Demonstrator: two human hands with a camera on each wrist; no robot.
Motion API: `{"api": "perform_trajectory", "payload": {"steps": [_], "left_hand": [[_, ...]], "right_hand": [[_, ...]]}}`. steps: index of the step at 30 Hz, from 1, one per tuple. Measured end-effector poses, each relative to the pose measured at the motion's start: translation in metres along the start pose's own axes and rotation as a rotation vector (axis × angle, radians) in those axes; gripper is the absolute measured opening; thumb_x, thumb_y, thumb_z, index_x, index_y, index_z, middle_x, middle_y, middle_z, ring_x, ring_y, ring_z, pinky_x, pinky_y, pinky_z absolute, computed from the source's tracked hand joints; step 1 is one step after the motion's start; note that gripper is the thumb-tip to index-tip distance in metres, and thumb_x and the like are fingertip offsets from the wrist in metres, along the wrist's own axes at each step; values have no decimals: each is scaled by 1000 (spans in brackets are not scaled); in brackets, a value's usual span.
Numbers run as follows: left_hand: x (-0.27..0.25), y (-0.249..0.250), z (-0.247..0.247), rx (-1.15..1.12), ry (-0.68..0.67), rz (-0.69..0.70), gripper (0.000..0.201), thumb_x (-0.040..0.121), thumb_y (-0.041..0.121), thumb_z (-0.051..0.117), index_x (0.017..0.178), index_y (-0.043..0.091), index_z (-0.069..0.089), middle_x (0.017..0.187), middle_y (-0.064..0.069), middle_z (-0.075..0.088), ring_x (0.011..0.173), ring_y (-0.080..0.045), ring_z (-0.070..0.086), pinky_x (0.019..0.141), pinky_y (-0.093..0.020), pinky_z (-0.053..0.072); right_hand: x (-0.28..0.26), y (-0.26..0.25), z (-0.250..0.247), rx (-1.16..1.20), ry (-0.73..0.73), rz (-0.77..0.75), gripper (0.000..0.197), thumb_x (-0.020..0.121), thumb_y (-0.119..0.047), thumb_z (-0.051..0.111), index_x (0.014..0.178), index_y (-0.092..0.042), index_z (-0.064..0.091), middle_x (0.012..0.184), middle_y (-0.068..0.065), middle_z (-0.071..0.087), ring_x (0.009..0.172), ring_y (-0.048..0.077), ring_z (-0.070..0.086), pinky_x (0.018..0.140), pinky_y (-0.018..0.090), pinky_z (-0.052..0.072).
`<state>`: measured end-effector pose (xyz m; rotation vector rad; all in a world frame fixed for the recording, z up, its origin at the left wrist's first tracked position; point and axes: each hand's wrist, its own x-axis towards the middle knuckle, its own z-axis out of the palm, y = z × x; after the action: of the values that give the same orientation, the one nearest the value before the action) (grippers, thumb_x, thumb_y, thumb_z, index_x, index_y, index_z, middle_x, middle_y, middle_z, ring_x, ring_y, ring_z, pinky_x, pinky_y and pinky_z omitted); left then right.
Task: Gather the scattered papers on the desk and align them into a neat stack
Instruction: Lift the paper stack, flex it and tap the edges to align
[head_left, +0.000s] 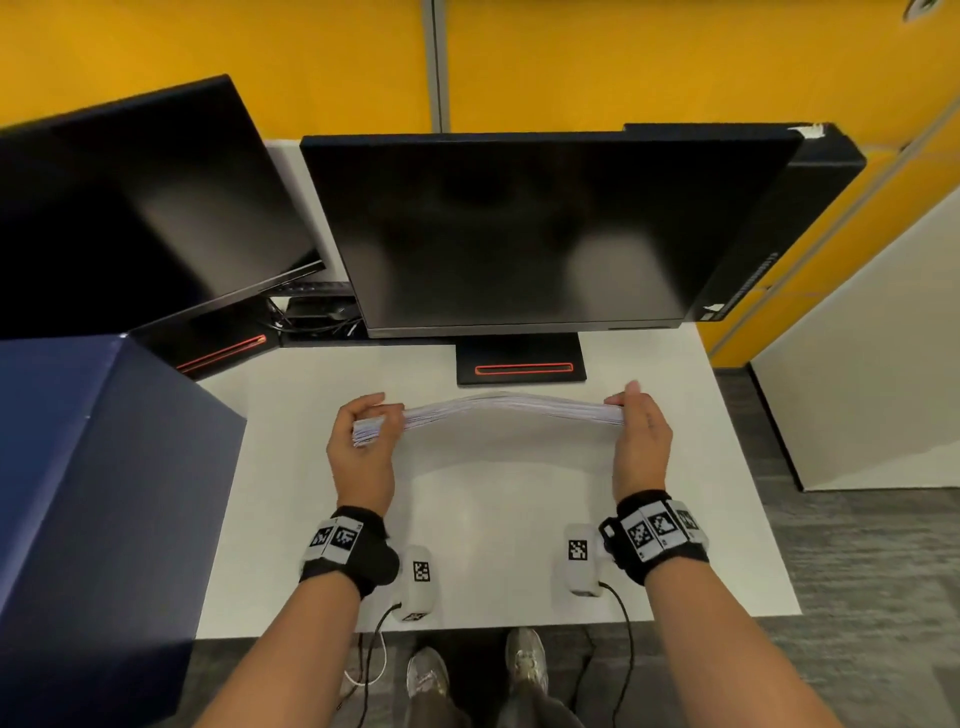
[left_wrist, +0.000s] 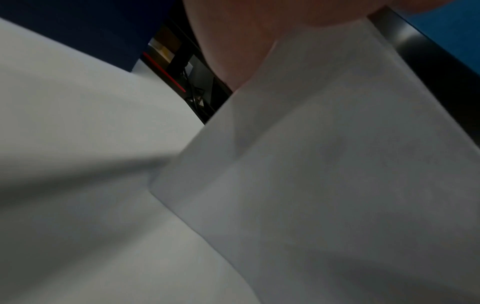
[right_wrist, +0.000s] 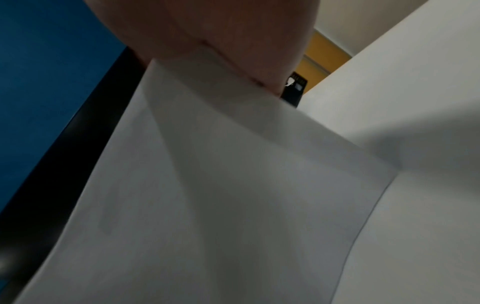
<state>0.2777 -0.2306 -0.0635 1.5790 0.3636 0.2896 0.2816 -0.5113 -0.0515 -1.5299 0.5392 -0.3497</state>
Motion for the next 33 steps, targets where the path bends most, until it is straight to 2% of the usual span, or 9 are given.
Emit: {"api": "perform_trajectory", "payload": {"steps": [4, 7, 9, 14, 18, 21, 26, 30, 33], "left_hand": [[10, -20, -16, 119, -244, -99, 65, 68, -6, 86, 125, 13, 63, 111, 5, 73, 102, -5, 71, 88, -18, 55], [19, -17, -8, 279, -205, -144, 22, 71, 13, 89, 89, 9, 77, 82, 0, 76, 75, -21, 73, 67, -14, 55], [26, -4, -3, 268, -146, -119, 13, 73, 16, 88, 75, 16, 75, 68, 6, 71, 60, -10, 65, 54, -11, 47], [28, 23, -16, 183, -171, 46, 16, 72, 11, 88, 84, 14, 78, 71, 13, 75, 64, 6, 65, 63, -9, 48], [23, -3, -21, 227, -257, -28, 49, 69, 3, 89, 114, 13, 72, 107, 11, 74, 98, 0, 70, 84, -11, 51], [22, -12, -16, 290, -237, -39, 21, 76, 15, 84, 95, 11, 78, 85, 14, 76, 79, 2, 71, 72, -17, 50], [26, 21, -15, 245, -164, 121, 12, 80, 7, 80, 89, 11, 75, 82, 9, 72, 70, 10, 67, 67, -5, 47], [21, -1, -20, 288, -246, 71, 38, 72, 3, 86, 105, 17, 73, 98, 18, 73, 91, 5, 70, 82, -9, 50], [15, -20, -15, 297, -262, -37, 30, 76, 6, 85, 104, 8, 76, 99, 7, 75, 85, 5, 71, 84, -28, 58]], "right_hand": [[16, 17, -30, -180, -368, -45, 52, 79, -11, 76, 127, -19, 55, 114, -9, 66, 101, -2, 63, 84, 16, 52], [22, 19, -21, -435, -375, -42, 31, 73, -10, 84, 101, -11, 70, 96, 6, 74, 87, 18, 70, 78, 26, 54], [19, 7, -11, -323, -284, -46, 12, 74, -13, 83, 81, -15, 73, 79, 2, 72, 69, 7, 67, 66, 21, 49], [16, -24, -21, -269, -282, -243, 20, 78, -11, 80, 81, -27, 69, 81, -9, 70, 70, -6, 64, 66, 8, 48], [14, 10, -30, -237, -349, -109, 47, 69, 4, 84, 110, -12, 66, 100, -11, 70, 88, -6, 67, 77, 10, 52], [12, 19, -24, -300, -319, -80, 24, 73, 8, 78, 90, -6, 69, 73, -14, 71, 66, -11, 64, 68, 23, 52], [13, -13, -28, -253, -202, -213, 15, 74, -7, 81, 79, -15, 69, 65, -14, 68, 61, -7, 61, 62, 8, 45], [10, 0, -35, -238, -276, -158, 37, 71, 0, 83, 103, -11, 67, 90, -13, 70, 78, -9, 65, 72, 7, 49], [6, 20, -28, -247, -313, -26, 37, 69, 2, 84, 102, -8, 69, 91, -8, 72, 78, -5, 67, 76, 23, 56]]}}
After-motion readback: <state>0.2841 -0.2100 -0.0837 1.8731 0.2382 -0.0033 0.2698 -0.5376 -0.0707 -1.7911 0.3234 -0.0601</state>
